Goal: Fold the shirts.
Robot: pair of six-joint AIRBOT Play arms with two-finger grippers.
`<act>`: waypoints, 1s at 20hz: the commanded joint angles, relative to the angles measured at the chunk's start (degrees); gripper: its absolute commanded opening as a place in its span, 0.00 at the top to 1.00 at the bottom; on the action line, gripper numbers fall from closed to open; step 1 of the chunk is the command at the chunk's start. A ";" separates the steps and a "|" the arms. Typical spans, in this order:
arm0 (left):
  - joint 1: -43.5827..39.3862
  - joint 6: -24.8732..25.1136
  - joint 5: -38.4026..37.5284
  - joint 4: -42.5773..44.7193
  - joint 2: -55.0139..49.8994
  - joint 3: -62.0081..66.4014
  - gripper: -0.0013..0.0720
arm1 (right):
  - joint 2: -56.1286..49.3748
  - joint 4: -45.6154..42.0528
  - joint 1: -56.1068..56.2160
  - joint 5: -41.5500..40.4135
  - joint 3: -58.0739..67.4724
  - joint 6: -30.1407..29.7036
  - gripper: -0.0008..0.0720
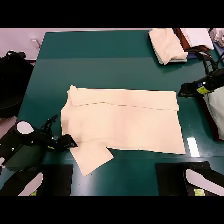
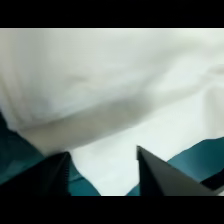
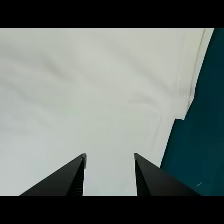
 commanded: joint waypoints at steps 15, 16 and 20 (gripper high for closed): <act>0.07 7.39 -1.81 -4.44 0.28 7.48 0.95 | 7.52 0.04 -28.15 2.71 -42.93 -1.92 0.35; 0.07 7.39 -1.81 -4.44 0.28 7.45 0.95 | 7.39 0.02 -26.86 1.64 -44.13 -1.90 0.38; 0.07 8.07 -2.29 -4.39 0.28 7.48 0.95 | 4.90 3.21 -21.59 -1.20 -45.07 -1.92 0.53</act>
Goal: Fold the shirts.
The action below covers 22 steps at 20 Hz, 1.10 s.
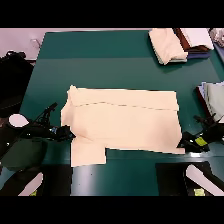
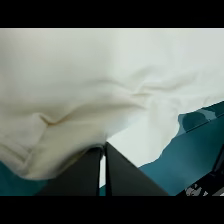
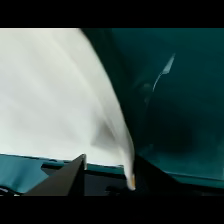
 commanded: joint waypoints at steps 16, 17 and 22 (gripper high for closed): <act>0.00 -9.55 -19.21 10.73 18.29 8.15 0.95 | 19.37 -9.05 11.47 11.34 15.30 -1.25 0.97; 0.00 -9.40 -16.17 11.50 17.29 9.05 0.95 | 17.79 -9.07 12.48 10.56 16.39 -1.11 0.97; 0.00 -1.53 -2.80 11.69 1.22 16.41 0.95 | 3.74 -9.03 18.95 2.89 24.50 2.01 0.97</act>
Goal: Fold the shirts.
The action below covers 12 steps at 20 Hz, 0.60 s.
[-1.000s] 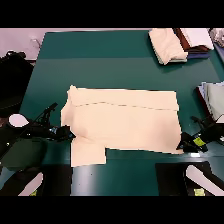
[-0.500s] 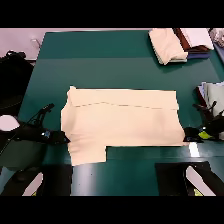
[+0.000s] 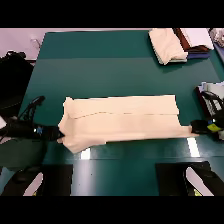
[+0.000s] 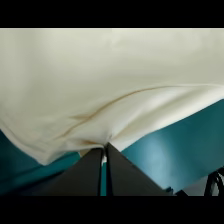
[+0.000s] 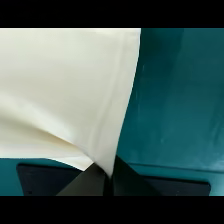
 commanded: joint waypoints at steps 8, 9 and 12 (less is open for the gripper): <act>0.04 6.99 15.10 0.63 -37.99 26.77 0.95 | -28.68 4.02 6.62 -7.80 21.94 2.82 0.96; 0.04 6.91 15.37 0.63 -39.71 28.20 0.95 | -30.36 7.43 5.77 -9.31 23.65 2.80 0.96; 0.04 4.79 16.13 -0.24 -41.03 30.21 0.16 | -33.46 18.14 1.79 -12.17 28.24 1.60 0.37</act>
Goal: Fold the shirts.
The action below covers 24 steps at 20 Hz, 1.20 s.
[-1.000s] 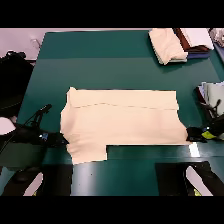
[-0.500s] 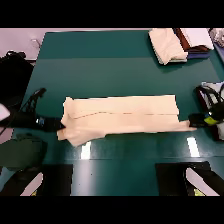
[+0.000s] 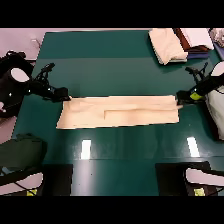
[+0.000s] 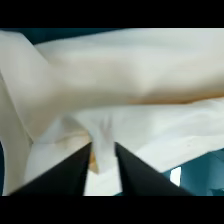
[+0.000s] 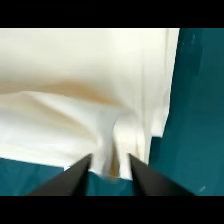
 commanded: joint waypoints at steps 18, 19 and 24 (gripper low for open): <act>-21.66 -7.74 15.23 -5.73 -5.84 4.52 0.95 | -12.83 31.52 -16.33 -8.44 -15.74 -19.41 0.58; -23.34 -8.72 17.59 -5.95 -7.06 4.90 0.95 | -12.70 31.76 -15.02 -8.81 -15.02 -19.76 0.79; -29.66 -8.70 18.29 -7.69 -18.49 14.93 0.95 | -4.15 31.93 -10.67 -5.51 -7.65 -20.70 0.97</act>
